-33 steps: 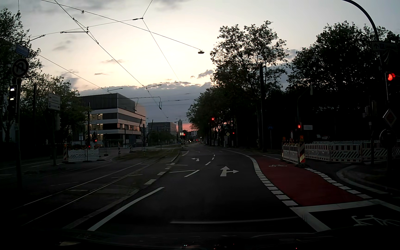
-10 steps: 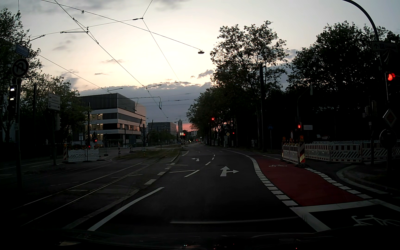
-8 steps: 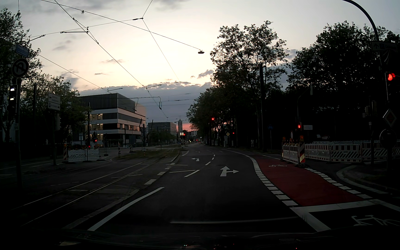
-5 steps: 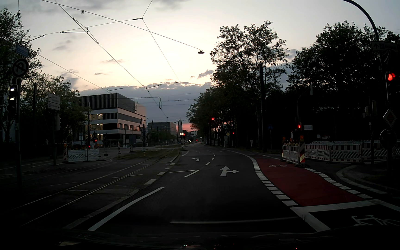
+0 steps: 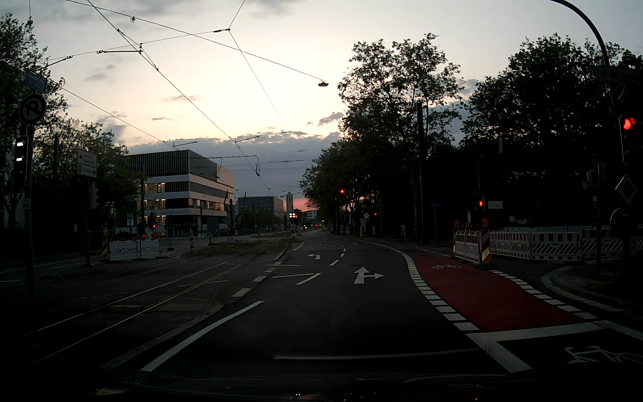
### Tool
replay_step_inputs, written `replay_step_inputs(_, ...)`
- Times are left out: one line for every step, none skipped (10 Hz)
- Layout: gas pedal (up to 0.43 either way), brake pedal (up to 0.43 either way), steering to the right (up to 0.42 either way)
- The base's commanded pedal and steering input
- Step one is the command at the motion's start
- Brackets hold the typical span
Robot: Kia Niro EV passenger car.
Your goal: Follow the waypoints while adhering to traffic rules and regulations
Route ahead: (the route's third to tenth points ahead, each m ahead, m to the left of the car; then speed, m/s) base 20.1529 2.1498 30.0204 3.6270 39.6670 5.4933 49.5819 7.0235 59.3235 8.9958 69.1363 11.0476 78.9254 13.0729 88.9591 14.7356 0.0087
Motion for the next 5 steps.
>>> replay_step_inputs(0.000, 0.244, 0.034)
replay_step_inputs(0.000, 0.244, 0.034)
replay_step_inputs(0.000, 0.244, 0.034)
replay_step_inputs(0.000, 0.244, 0.034)
replay_step_inputs(0.000, 0.244, 0.034)
